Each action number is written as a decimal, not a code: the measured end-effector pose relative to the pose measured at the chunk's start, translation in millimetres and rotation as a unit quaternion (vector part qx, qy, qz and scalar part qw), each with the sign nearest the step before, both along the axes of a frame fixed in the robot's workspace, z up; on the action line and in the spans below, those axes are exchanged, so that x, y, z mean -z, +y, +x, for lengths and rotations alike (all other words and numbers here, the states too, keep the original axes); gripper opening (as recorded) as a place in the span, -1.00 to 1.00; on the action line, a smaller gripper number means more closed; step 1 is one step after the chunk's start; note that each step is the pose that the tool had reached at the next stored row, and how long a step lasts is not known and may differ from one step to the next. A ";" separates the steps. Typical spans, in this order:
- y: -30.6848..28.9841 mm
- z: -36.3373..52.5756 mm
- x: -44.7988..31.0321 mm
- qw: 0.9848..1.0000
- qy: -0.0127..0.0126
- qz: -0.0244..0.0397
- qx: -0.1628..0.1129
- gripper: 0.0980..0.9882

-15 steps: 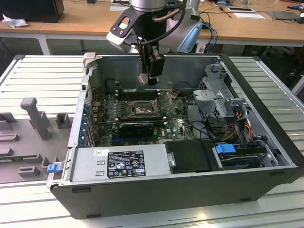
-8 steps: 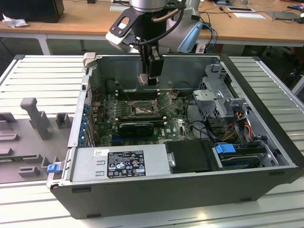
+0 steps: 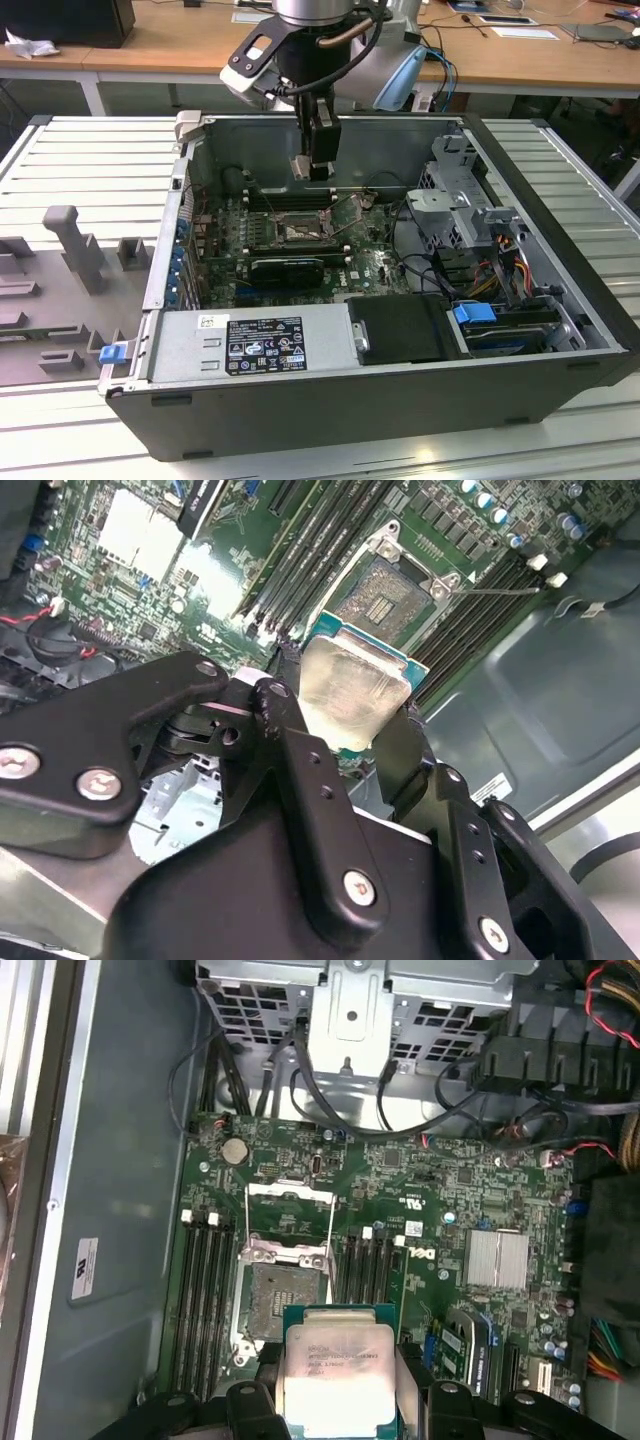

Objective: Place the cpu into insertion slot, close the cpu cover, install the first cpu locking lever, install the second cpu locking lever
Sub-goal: 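Place the cpu into insertion slot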

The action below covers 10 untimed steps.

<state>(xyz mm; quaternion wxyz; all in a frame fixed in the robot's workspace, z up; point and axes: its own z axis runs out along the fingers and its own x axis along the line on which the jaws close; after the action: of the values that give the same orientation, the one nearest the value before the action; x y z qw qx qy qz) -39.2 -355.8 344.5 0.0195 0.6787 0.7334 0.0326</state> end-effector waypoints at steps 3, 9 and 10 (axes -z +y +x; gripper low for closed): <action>0.0 0.0 0.3 1.000 0.000 0.000 0.012 -0.03; 0.0 0.0 4.7 1.000 0.000 0.000 0.014 -0.03; 0.0 0.0 5.3 1.000 0.000 0.000 0.014 -0.03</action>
<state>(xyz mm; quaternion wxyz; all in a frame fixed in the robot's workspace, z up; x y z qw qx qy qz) -39.2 -355.8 339.2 0.0200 0.6892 0.7236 0.0322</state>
